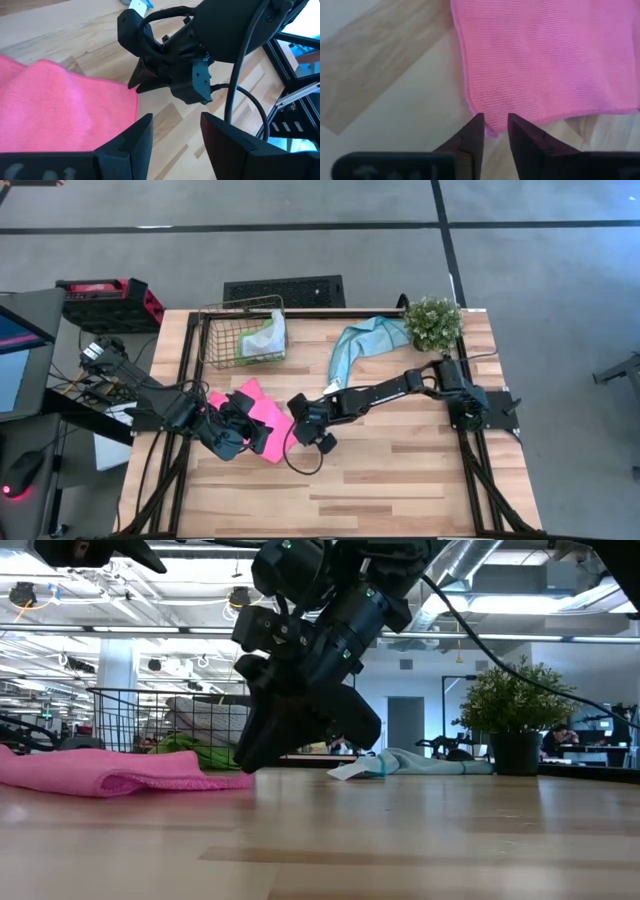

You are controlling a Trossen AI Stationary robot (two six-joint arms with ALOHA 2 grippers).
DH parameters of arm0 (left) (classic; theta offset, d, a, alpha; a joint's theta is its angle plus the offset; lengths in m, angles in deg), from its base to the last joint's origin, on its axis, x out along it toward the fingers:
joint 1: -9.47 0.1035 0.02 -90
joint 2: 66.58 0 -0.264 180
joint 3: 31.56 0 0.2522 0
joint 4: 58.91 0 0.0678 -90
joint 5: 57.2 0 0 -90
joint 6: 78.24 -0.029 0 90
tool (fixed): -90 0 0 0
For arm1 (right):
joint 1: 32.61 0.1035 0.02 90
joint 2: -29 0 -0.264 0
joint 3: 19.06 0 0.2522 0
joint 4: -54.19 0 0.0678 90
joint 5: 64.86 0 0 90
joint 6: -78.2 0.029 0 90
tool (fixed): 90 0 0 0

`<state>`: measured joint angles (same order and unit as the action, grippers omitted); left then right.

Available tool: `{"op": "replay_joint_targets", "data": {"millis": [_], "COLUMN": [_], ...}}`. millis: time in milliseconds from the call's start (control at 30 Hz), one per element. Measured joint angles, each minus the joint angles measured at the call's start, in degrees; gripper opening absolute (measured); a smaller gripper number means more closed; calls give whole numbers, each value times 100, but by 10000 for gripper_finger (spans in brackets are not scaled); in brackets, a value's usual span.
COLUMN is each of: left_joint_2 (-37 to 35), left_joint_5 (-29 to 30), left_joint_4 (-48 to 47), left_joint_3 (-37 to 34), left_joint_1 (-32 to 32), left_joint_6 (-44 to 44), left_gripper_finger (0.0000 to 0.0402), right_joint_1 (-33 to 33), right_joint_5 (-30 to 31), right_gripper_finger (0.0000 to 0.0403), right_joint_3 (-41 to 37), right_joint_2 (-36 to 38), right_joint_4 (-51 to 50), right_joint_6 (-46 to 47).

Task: Fold microfiber towels
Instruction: Fold the pink microfiber cloth

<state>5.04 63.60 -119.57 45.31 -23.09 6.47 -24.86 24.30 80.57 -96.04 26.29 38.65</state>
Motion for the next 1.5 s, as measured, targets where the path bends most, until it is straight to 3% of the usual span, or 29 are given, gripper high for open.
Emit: {"op": "replay_joint_targets", "data": {"millis": [167,733,900,1500], "left_joint_2": [0,0,0,0], "left_joint_5": [-35,-42,-43,-43], "left_joint_4": [0,0,0,-15], "left_joint_3": [0,0,0,0], "left_joint_1": [0,2,2,2], "left_joint_6": [0,-2,-2,-4], "left_gripper_finger": [158,158,158,158], "right_joint_1": [-7,-215,-204,-144], "right_joint_5": [-288,-411,-817,-810], "right_gripper_finger": [92,90,90,90], "right_joint_3": [0,0,0,0], "right_joint_2": [0,2,2,-6], "right_joint_4": [-39,-86,-360,-202], "right_joint_6": [-33,-149,-199,-302]}}
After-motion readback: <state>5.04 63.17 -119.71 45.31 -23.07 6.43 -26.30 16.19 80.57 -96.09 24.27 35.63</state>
